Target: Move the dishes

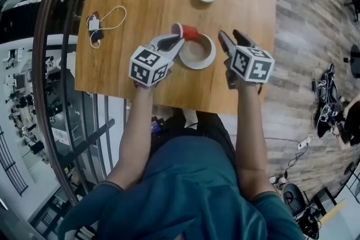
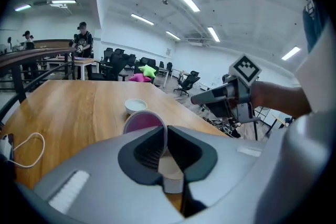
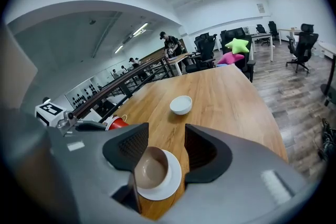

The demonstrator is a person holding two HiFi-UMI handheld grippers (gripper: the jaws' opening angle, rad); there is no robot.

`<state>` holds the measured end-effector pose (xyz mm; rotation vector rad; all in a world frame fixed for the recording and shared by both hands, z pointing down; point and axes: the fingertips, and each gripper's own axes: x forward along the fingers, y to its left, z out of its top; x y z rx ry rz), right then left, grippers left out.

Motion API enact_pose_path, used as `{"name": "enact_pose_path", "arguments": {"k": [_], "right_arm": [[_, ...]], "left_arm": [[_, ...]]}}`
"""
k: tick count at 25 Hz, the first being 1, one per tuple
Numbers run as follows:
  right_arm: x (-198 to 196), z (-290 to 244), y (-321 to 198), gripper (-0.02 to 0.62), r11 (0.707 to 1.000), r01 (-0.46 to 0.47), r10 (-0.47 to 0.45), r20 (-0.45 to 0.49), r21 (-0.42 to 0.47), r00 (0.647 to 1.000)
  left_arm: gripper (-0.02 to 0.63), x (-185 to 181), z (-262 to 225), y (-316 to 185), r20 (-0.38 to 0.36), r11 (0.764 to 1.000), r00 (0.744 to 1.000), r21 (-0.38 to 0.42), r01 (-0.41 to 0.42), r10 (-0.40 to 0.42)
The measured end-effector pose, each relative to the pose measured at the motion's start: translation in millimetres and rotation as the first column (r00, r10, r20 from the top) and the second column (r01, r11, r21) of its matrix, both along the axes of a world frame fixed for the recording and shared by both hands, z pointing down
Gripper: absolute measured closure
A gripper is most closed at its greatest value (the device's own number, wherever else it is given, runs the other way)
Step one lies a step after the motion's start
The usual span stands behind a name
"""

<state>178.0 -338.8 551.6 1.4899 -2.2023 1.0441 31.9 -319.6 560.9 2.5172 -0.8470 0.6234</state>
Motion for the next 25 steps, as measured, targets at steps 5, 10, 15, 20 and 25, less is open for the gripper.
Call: {"name": "enact_pose_path", "arguments": {"k": [5, 10, 15, 20, 25], "right_arm": [[-7, 9, -1, 0.37, 1.0, 0.019, -0.019, -0.001, -0.024, 1.0], [-14, 18, 0, 0.37, 0.998, 0.036, -0.036, 0.0, -0.048, 0.999], [-22, 32, 2, 0.37, 0.996, 0.053, -0.053, 0.005, -0.074, 0.999], [-29, 49, 5, 0.37, 0.991, 0.069, -0.069, 0.003, -0.111, 0.998], [-37, 66, 12, 0.37, 0.985, 0.091, -0.092, -0.006, -0.145, 0.996]], "left_arm": [[0.584, -29, -7, -12, 0.107, 0.998, 0.994, 0.061, 0.03, -0.036], [0.583, -50, 4, -12, 0.271, 0.995, 0.963, 0.099, -0.01, -0.018], [0.583, -65, 27, -7, 0.405, 0.993, 0.914, 0.095, -0.063, 0.019], [0.583, -71, 41, -3, 0.495, 0.989, 0.866, 0.084, -0.122, 0.064], [0.583, -76, 54, 3, 0.584, 0.977, 0.803, 0.077, -0.199, 0.118]]}}
